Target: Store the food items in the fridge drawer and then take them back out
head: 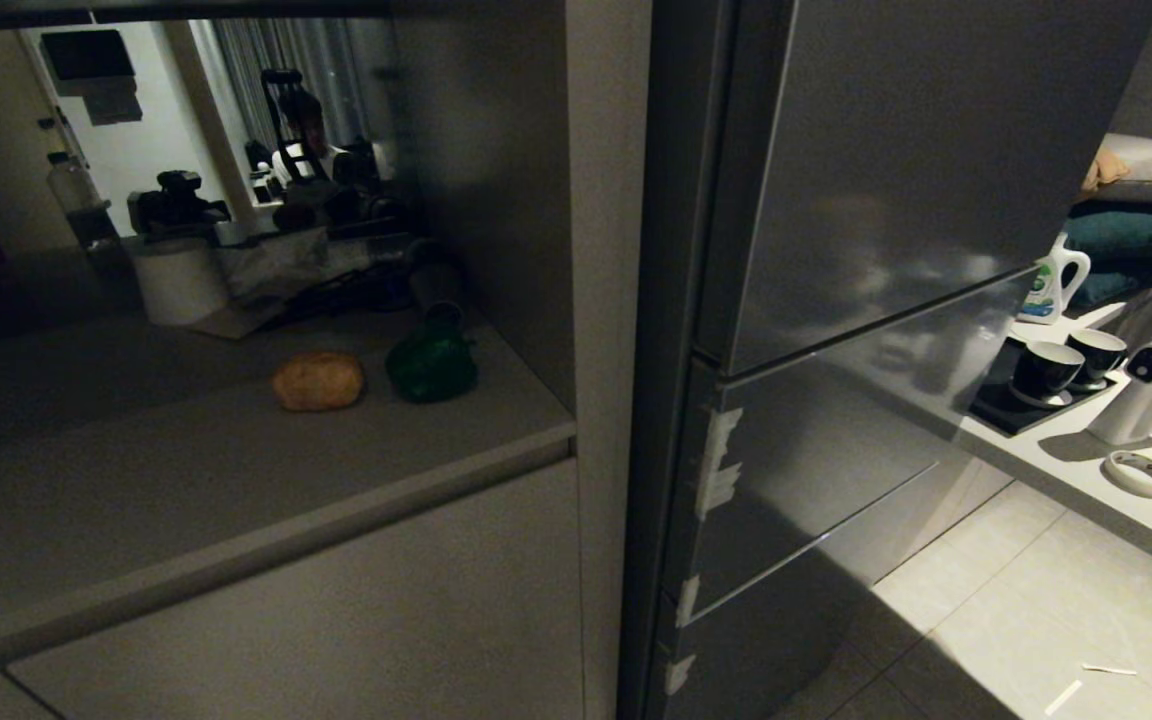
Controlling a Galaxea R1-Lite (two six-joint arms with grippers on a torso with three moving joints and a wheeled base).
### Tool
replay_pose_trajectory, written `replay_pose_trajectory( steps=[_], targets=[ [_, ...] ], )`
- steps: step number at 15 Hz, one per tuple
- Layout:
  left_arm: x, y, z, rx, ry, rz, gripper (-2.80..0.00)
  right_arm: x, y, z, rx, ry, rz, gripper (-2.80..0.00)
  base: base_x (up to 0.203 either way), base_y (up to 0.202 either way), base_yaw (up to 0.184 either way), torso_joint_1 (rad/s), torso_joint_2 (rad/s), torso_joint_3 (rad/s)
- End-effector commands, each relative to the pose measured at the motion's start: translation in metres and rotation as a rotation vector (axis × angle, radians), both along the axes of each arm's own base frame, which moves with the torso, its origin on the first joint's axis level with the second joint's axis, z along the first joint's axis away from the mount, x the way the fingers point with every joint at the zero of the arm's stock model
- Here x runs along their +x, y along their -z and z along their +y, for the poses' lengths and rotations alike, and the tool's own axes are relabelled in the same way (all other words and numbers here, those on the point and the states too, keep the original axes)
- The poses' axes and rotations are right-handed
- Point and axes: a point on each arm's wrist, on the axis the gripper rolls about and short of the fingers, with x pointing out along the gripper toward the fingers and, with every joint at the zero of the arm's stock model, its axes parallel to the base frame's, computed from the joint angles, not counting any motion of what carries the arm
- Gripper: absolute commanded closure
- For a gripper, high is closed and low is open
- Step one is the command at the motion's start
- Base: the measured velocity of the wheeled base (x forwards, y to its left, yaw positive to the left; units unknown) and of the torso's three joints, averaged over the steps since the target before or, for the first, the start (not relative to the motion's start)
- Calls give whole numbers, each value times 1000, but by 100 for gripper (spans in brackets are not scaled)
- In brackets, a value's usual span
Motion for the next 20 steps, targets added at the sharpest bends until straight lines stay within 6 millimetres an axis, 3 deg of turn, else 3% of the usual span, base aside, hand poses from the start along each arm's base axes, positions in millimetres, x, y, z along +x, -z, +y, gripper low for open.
replay_pose_trajectory(
  steps=[1, 20],
  targets=[
    [0, 0, 0, 0, 1, 0, 0, -1, 10, 0, 19, 3, -15, 0, 0, 0, 0, 0, 0, 0],
    [0, 0, 0, 0, 1, 2, 0, -1, 10, 0, 69, 11, -15, 0, 0, 0, 0, 0, 0, 0]
  ],
)
